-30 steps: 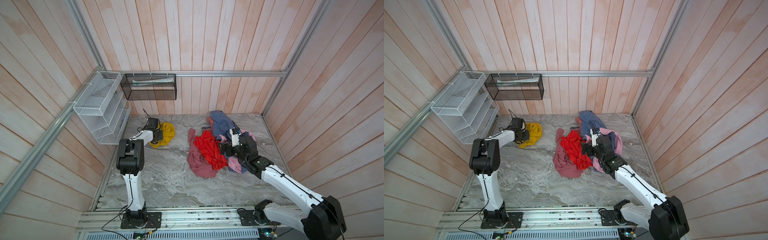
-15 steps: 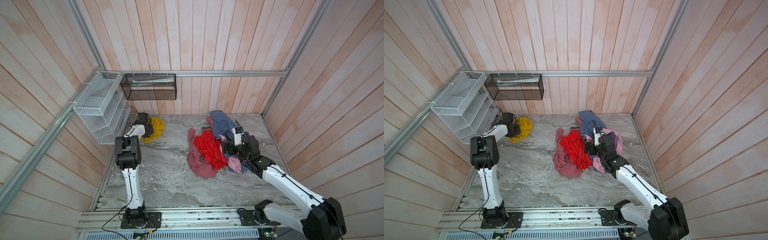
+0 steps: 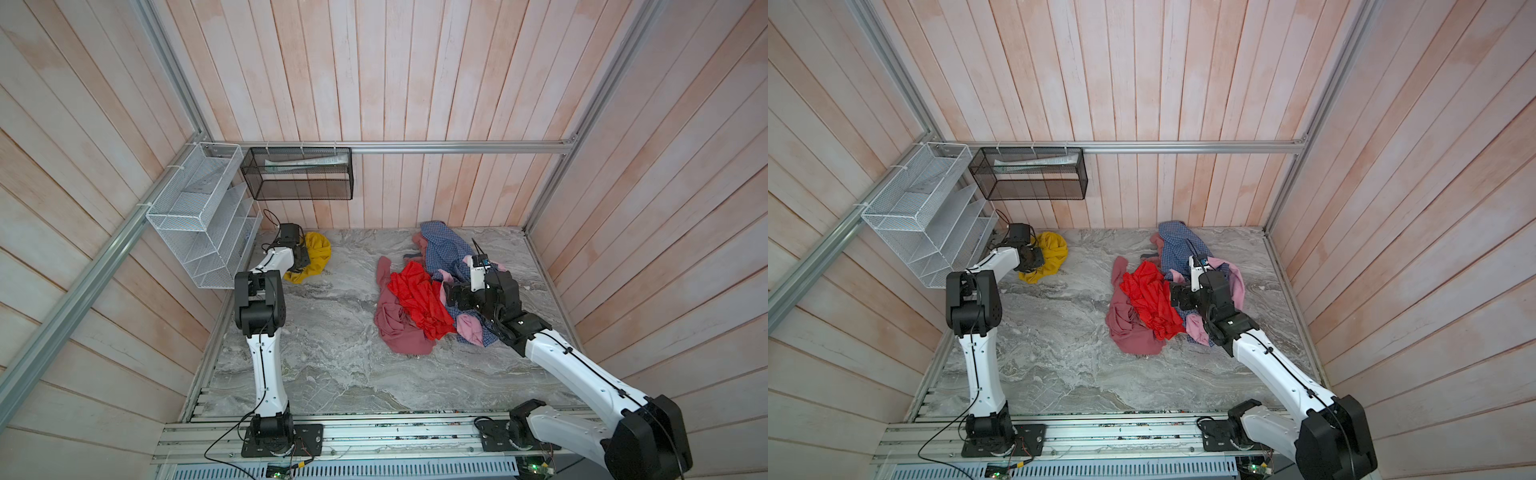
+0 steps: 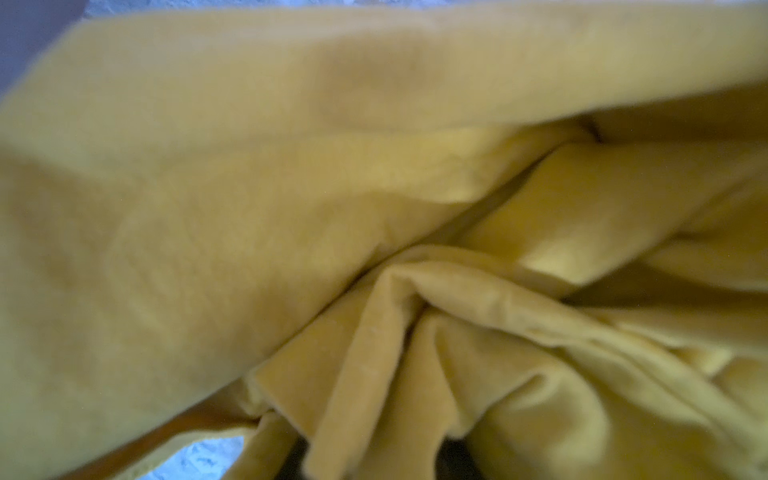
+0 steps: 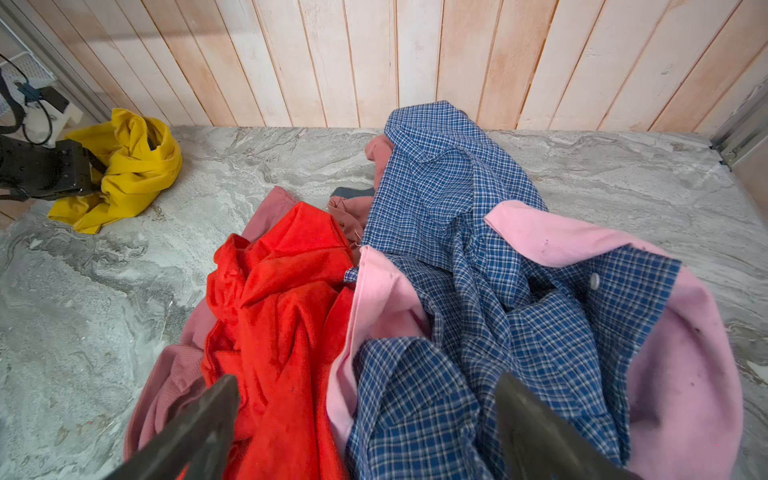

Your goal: Pick out a specific cloth from the pile

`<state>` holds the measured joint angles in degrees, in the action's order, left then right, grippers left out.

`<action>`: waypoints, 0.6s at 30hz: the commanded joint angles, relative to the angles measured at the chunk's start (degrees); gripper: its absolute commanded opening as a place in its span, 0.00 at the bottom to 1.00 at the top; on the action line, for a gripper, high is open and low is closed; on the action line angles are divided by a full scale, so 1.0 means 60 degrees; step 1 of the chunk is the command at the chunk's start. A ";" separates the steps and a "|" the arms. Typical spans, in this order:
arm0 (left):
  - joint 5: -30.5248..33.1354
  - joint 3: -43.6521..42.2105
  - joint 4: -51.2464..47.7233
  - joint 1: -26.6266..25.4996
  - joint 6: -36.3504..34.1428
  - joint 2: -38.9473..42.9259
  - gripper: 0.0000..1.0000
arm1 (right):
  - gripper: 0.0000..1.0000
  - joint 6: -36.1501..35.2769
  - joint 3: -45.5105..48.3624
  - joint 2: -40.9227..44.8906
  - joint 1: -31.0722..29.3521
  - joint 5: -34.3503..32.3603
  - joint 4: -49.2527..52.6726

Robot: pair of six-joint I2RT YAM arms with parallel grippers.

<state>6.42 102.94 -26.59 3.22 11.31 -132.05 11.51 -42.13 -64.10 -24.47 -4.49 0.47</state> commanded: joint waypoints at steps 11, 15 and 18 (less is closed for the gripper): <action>-0.0069 -0.0898 -0.0227 -0.0156 -0.0175 0.0977 0.88 | 0.97 -0.0420 0.0108 0.0639 0.0578 0.0152 0.0169; 0.0220 -0.1328 0.0014 -0.0156 -0.0003 0.1532 1.00 | 0.97 -0.0580 0.0064 0.0836 0.0758 0.0204 0.0260; 0.0346 -0.1610 0.0139 -0.0157 0.0114 0.1915 1.00 | 0.97 -0.0693 0.0035 0.0997 0.0908 0.0252 0.0338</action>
<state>6.94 94.50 -26.15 2.55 11.25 -123.90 8.73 -41.87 -59.35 -19.75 -3.73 0.95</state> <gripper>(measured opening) 0.998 0.971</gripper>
